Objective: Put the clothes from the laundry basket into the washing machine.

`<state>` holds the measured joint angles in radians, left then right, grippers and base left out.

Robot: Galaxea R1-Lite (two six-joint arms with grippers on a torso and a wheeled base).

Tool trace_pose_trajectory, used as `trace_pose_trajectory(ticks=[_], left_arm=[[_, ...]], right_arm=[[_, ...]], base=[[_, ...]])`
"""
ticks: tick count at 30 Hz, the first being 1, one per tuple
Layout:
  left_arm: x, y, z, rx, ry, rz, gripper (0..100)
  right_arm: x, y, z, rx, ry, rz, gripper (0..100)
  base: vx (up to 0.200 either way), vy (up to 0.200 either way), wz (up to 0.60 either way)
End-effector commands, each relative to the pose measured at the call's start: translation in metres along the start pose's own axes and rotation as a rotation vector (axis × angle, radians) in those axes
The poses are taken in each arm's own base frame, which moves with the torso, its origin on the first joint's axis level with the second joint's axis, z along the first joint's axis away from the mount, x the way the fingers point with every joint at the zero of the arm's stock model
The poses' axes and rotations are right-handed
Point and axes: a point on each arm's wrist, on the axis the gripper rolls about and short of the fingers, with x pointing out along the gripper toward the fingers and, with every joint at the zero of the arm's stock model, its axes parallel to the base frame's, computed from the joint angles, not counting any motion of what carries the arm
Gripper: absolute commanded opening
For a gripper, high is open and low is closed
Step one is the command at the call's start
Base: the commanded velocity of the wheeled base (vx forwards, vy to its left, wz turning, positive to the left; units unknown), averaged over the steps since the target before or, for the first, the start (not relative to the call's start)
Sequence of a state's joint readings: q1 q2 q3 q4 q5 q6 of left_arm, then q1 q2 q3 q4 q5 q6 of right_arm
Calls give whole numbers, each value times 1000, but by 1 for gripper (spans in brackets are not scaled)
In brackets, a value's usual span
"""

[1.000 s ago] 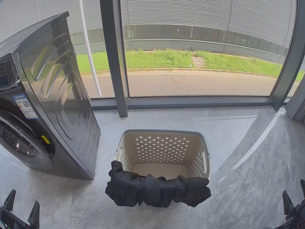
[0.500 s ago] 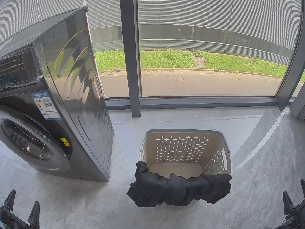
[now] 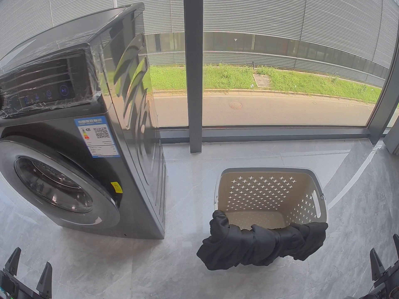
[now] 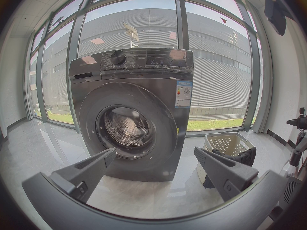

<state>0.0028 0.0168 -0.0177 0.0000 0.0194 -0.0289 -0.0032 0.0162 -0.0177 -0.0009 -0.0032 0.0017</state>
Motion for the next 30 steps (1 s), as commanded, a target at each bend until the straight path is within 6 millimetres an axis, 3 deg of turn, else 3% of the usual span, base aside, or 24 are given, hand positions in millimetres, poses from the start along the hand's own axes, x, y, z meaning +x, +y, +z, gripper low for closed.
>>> trace_pose_trajectory(ticks=[1,30], left_arm=[[0,0,-4,0,-2,1,100],[0,0,-4,0,-2,1,100]], right_arm=[[0,0,-5,0,1,-1,100],[0,0,-5,0,1,0,100]], base=[[0,200,0],[0,200,0]])
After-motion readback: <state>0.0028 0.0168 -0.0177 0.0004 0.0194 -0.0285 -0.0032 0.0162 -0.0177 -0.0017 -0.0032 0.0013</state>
